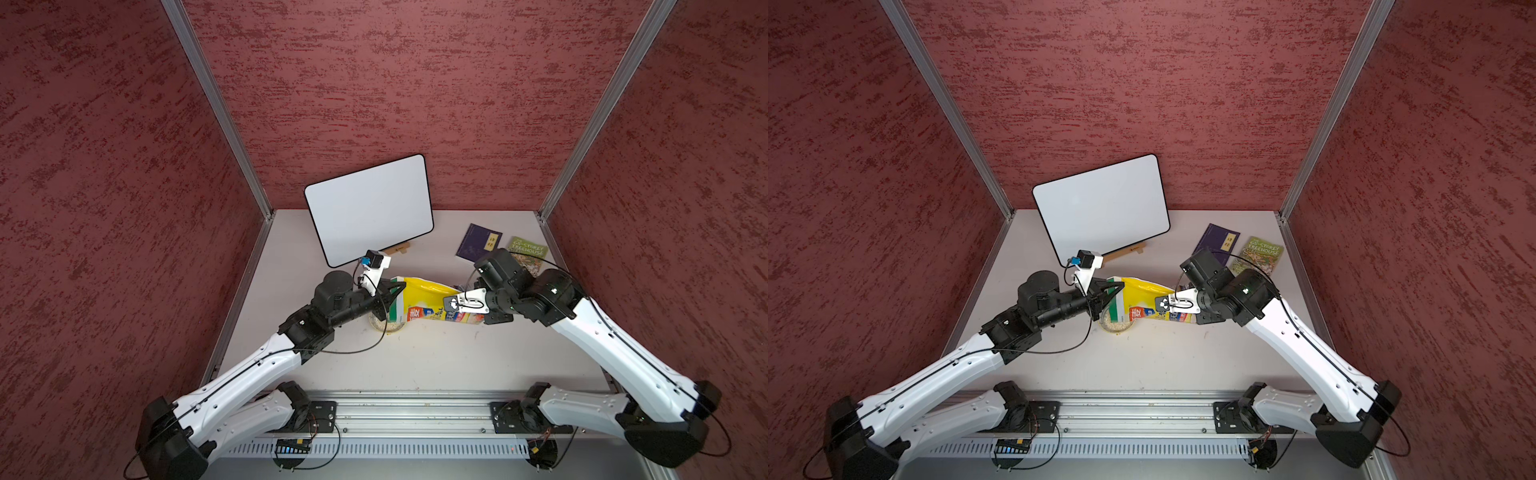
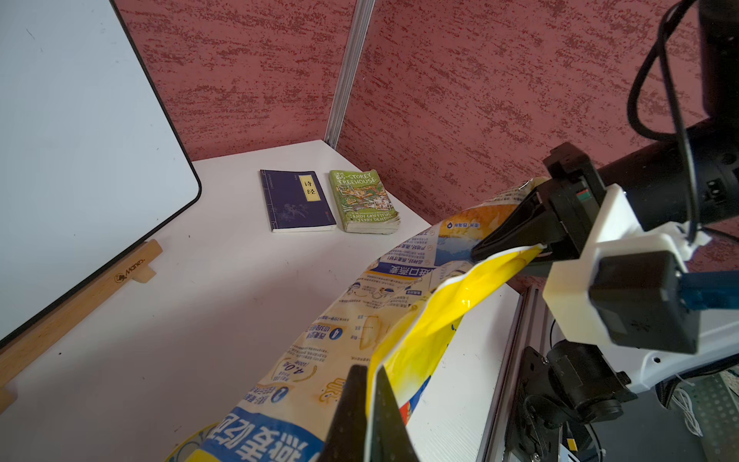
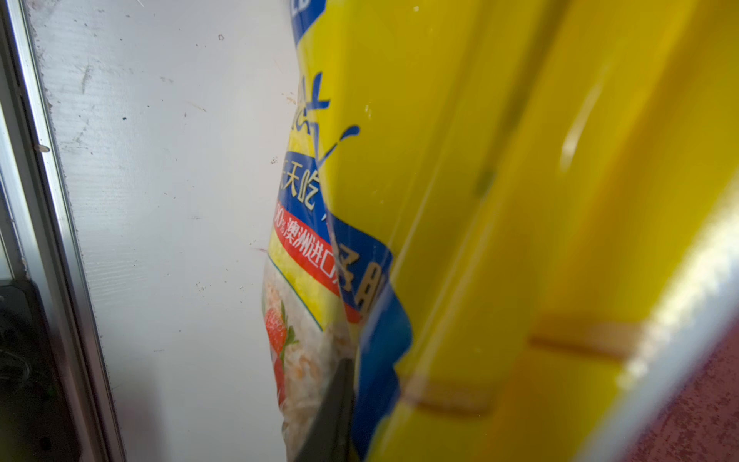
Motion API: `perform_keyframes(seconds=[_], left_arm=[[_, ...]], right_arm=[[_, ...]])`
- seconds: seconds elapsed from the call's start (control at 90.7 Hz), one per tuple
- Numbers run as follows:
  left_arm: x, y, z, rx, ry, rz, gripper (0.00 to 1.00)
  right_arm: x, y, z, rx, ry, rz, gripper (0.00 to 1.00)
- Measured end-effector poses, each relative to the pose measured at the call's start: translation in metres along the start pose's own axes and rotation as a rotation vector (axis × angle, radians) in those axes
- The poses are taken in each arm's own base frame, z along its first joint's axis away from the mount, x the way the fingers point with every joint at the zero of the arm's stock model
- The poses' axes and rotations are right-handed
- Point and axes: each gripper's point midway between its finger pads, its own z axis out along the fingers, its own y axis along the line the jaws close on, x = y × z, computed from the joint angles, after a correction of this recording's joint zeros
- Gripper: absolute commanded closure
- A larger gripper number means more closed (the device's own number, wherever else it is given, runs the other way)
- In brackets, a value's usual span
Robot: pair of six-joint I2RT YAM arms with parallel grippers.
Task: Pour the oats into the breakfast bowl
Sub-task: Pour the oats into the bowl, then place the oats bag at the center of the board.
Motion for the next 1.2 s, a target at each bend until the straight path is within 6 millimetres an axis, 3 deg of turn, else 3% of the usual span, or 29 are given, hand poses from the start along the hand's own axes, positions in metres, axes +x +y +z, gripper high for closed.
perform_keyframes(seconds=[0.165,0.54,1.091,1.201], left_arm=[[-0.01,-0.007,0.009,0.007,0.035,0.037,1.0],[-0.003,-0.005,0.04,-0.011,0.147,0.081,1.0],[-0.004,-0.002,0.054,-0.022,0.161,0.095,1.0],[-0.006,0.0,0.055,-0.033,0.156,0.097,1.0]], right_arm=[[0.005,0.008,0.01,0.001,-0.084,0.101,1.0],[0.015,0.029,0.052,-0.08,-0.195,0.297,0.97],[0.026,0.022,0.056,-0.076,-0.205,0.402,0.7],[0.024,0.022,0.055,-0.078,-0.213,0.407,0.59]])
